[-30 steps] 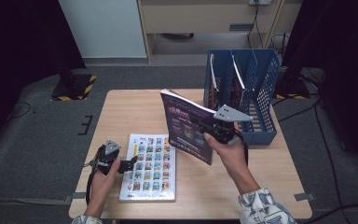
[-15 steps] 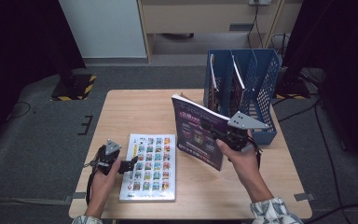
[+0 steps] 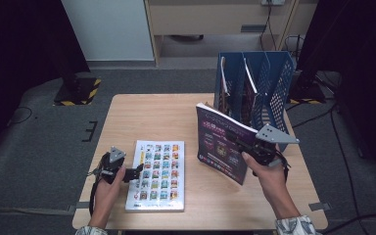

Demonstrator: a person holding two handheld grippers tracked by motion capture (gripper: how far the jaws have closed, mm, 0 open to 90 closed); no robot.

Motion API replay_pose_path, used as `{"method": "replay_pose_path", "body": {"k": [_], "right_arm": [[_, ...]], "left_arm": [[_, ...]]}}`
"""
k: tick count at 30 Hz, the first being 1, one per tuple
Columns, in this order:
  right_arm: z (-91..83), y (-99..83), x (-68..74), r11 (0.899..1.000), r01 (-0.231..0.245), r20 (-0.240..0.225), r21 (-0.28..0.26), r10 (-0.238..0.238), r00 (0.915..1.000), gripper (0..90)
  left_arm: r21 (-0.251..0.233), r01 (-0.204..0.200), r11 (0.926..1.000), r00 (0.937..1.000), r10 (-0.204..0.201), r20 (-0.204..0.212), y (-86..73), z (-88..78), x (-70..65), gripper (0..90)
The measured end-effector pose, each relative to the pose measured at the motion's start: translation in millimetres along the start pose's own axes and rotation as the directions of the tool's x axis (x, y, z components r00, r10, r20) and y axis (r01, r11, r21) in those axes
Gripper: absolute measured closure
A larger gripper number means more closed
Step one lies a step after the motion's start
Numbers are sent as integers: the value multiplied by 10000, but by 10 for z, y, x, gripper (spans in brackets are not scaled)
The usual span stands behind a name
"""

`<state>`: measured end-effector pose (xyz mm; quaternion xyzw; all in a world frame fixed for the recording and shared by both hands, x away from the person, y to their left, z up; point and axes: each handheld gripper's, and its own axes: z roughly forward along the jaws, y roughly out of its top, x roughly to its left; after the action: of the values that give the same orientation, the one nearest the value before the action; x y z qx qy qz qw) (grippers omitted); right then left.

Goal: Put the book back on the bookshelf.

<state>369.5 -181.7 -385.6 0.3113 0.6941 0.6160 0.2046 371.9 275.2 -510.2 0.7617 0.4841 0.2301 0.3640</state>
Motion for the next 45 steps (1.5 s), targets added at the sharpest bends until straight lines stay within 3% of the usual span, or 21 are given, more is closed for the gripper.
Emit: {"method": "replay_pose_path", "body": {"k": [45], "right_arm": [[-559,-71,-274,9994,-326,1067,-81,333,9937,826]], "left_arm": [[-172,222,9996,9997,-224,-88,-10,-49,60,34]]}}
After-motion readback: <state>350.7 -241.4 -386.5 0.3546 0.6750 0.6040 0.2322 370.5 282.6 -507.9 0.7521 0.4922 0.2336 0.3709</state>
